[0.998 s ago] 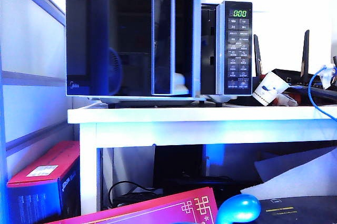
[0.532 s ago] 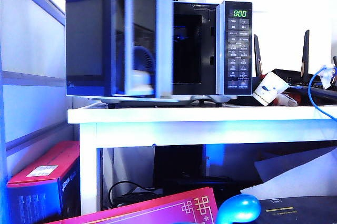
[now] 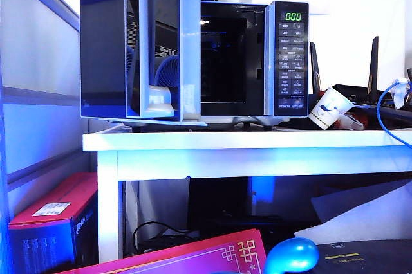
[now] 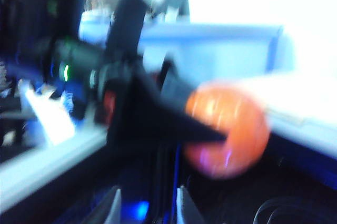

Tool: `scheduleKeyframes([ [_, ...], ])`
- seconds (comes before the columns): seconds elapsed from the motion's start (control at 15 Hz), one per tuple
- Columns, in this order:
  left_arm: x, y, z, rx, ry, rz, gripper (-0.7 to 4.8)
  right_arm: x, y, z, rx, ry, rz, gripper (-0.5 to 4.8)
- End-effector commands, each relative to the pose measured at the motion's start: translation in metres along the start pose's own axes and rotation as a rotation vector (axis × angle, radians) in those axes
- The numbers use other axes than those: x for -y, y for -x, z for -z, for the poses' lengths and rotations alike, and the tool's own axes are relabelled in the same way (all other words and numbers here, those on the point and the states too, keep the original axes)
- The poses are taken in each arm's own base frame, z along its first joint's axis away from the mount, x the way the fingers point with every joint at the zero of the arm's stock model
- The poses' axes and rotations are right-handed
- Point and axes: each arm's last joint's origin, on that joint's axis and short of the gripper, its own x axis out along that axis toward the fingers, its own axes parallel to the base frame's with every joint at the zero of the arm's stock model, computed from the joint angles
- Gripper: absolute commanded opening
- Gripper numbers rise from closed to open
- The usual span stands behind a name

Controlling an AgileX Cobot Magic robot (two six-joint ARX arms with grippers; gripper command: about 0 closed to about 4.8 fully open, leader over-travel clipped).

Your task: Open the microwave door, place the orange inside the microwave, then close the microwave door.

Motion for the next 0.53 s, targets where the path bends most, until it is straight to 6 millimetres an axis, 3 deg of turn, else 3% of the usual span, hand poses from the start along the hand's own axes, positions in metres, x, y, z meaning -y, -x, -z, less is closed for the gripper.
scheduleKeyframes([
  [0.07,0.001,0.0,0.009,-0.079,0.011,0.015,1.74,0.0,0.0,-0.015,0.049,0.027,0.051,1.46],
  [0.53,0.006,0.002,0.02,-0.177,0.025,0.146,1.73,0.008,0.001,-0.01,-0.005,0.109,0.265,1.46],
])
